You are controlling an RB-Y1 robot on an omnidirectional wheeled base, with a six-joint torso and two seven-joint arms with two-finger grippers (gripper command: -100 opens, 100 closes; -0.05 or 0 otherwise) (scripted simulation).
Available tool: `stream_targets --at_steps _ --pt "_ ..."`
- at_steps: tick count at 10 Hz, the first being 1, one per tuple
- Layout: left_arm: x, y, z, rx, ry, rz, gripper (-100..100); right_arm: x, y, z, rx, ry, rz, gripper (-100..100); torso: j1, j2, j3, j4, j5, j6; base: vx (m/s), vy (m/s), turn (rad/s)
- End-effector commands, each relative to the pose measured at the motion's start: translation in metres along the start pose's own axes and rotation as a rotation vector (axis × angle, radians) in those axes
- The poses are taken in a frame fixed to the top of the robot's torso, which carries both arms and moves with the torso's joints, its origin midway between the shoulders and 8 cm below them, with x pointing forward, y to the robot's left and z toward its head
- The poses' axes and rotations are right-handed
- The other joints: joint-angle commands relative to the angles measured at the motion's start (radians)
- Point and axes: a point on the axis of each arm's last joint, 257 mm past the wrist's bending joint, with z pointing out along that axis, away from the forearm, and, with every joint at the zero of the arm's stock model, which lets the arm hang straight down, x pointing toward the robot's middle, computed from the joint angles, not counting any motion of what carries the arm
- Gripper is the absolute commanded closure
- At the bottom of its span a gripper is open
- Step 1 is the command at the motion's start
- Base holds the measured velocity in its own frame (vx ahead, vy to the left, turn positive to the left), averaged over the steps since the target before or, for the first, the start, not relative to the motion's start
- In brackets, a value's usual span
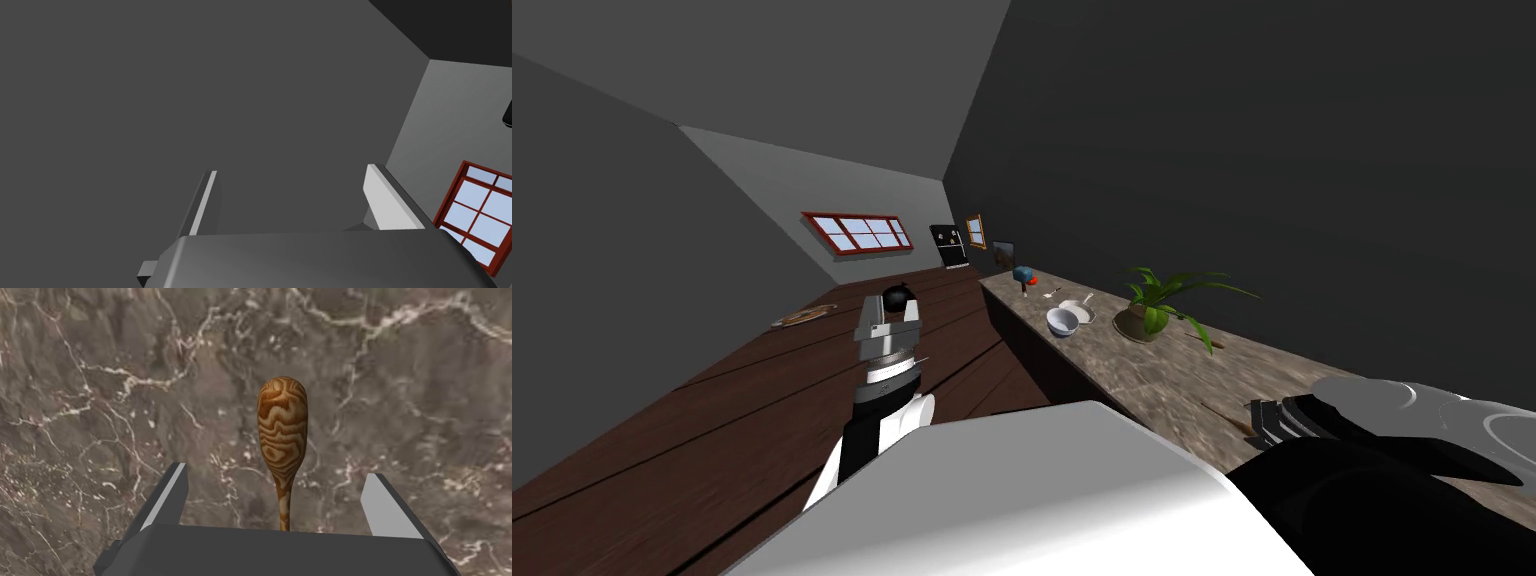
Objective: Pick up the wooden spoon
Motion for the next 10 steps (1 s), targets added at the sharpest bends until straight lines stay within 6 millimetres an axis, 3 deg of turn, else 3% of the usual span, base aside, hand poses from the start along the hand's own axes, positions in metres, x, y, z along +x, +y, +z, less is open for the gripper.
stream_targets --at_steps 1,4,5,9,10 --pt "0.0 0.0 0.0 0.0 0.0 0.0 0 0.0077 0.0062 0.0076 0.001 0.004 0.01 -100 0.0 0.0 0.0 0.0 0.0 0.0 0.012 -0.013 0.079" --pt "0.0 0.0 0.0 0.0 0.0 0.0 0 0.0158 0.0116 0.0134 0.001 0.007 0.019 -100 0.001 0.0 0.0 0.0 0.0 0.0 0.016 -0.016 0.063" --pt "0.0 0.0 0.0 0.0 0.0 0.0 0 0.0165 0.0118 0.0138 0.001 0.007 0.019 100 0.001 0.0 0.0 0.0 0.001 0.0 0.0 0.0 0.0" --pt "0.0 0.0 0.0 0.0 0.0 0.0 0 0.0163 0.0113 0.0136 0.002 0.007 0.018 100 0.001 0.001 0.0 0.0 0.0 0.0 0.0 0.0 0.0" --pt "0.0 0.0 0.0 0.0 0.0 0.0 0 0.0163 0.0113 0.0135 0.002 0.007 0.018 0 0.001 0.001 0.0 0.0 0.0 0.0 0.0 0.0 0.0"
